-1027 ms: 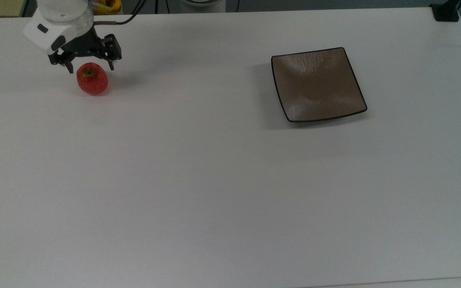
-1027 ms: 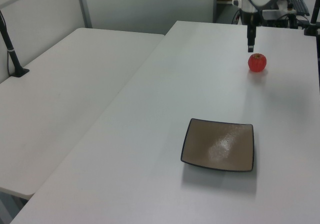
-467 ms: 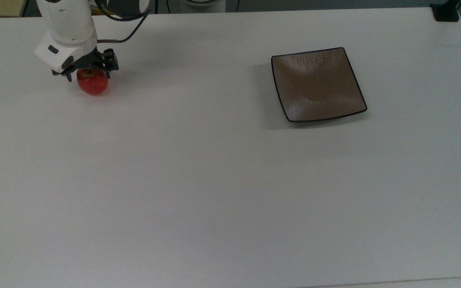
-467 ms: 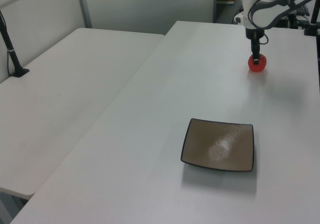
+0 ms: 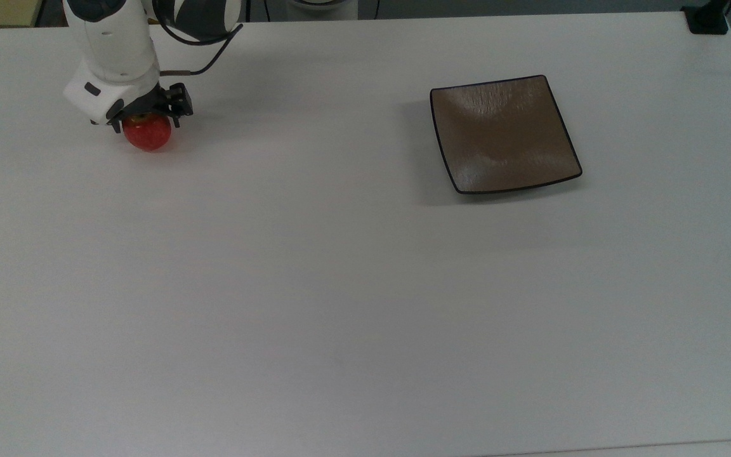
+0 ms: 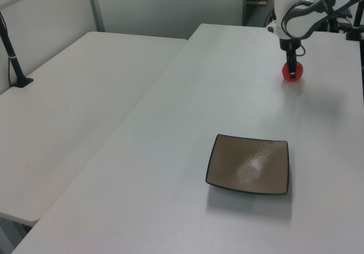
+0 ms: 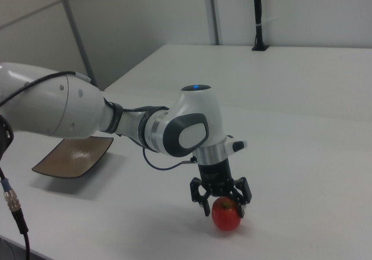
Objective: Apples placed on a ceramic plate
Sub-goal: 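Lower the gripper around the red apple and close it, then lift the held apple and carry it toward the brown plate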
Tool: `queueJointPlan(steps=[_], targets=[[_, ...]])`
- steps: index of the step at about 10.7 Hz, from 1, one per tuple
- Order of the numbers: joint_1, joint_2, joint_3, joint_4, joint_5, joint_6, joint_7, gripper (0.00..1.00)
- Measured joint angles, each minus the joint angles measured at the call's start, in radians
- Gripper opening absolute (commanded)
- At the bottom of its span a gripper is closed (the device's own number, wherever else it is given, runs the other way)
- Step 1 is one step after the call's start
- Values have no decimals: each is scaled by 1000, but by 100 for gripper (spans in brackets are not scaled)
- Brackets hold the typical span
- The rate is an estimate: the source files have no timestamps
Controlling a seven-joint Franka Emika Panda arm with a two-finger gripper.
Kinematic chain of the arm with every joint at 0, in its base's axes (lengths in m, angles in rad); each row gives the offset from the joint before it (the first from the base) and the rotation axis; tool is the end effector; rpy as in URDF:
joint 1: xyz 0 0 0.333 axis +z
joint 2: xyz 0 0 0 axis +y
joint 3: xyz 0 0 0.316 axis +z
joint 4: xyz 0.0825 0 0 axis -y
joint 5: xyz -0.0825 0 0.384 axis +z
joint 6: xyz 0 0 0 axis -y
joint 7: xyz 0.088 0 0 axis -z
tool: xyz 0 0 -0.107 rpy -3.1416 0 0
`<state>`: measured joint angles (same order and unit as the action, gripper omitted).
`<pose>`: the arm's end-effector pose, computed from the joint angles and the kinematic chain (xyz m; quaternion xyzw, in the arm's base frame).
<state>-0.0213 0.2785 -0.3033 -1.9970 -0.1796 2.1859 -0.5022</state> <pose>0.5597 -0.1894 0.3220 0.9821 0.1460 -0.0819 0.0866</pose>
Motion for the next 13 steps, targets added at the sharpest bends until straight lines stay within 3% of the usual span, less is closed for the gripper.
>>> queueJointPlan(steps=[1, 2, 4, 5, 10, 13], targets=[[0, 8, 0, -2, 0, 0, 0, 100], [0, 14, 0, -3, 0, 0, 0, 84], [0, 16, 0, -3, 0, 0, 0, 12], [0, 16, 0, -2, 0, 0, 0, 0], [0, -1, 0, 4, 0, 0, 0, 1], [23, -108, 1, 31, 0, -77, 0, 1]])
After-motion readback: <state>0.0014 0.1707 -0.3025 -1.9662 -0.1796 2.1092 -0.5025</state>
